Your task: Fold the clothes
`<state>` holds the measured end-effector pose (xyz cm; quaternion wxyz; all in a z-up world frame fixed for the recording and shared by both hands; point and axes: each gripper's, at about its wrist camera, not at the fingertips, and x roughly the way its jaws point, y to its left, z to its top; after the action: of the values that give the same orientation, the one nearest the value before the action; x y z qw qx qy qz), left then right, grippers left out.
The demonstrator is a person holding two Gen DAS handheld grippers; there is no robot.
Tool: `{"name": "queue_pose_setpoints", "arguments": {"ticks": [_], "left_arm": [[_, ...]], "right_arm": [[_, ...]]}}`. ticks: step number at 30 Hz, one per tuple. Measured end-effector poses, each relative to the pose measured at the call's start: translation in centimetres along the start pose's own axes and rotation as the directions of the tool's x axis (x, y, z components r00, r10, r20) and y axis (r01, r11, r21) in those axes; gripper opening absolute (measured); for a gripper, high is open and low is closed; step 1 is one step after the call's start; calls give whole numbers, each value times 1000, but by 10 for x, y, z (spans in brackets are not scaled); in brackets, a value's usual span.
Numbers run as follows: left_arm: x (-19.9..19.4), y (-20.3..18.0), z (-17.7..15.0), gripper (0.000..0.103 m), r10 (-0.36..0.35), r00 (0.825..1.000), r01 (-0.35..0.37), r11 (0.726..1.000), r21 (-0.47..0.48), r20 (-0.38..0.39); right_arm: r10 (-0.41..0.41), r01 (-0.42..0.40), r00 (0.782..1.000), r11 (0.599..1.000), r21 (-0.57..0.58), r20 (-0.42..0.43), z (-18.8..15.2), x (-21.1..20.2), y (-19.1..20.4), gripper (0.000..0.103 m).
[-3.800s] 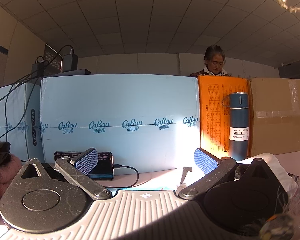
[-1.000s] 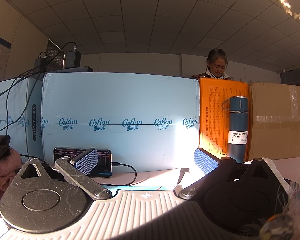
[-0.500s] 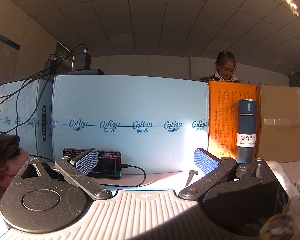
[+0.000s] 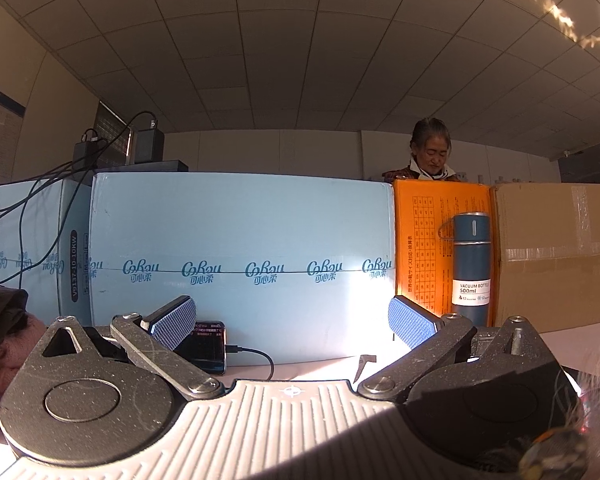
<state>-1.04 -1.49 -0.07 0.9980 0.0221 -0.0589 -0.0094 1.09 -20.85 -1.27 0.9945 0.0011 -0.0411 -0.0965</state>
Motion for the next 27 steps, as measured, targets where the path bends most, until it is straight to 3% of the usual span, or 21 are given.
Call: {"name": "queue_pose_setpoints", "arguments": {"ticks": [5, 14, 21, 24, 27], "left_arm": [[1, 1, 1, 103, -12, 1000, 13, 1000, -6, 2], [3, 4, 0, 103, -34, 999, 33, 999, -25, -12], [4, 0, 2, 103, -16, 999, 15, 999, -32, -36], [4, -5, 11, 103, -110, 991, 104, 991, -87, -78], [9, -18, 21, 103, -281, 951, 257, 951, -174, -131]], "right_arm": [[7, -7, 1000, 1000, -17, -1, 1, -3, -2, 103], [-57, 53, 998, 991, -121, -32, 6, -13, -5, 103], [-157, 111, 979, 944, -311, -127, 2, -7, -31, 103], [-192, 111, 962, 925, -364, -194, -1, 6, -51, 103], [-226, 116, 947, 904, -411, -228, -4, 19, -65, 103]]}}
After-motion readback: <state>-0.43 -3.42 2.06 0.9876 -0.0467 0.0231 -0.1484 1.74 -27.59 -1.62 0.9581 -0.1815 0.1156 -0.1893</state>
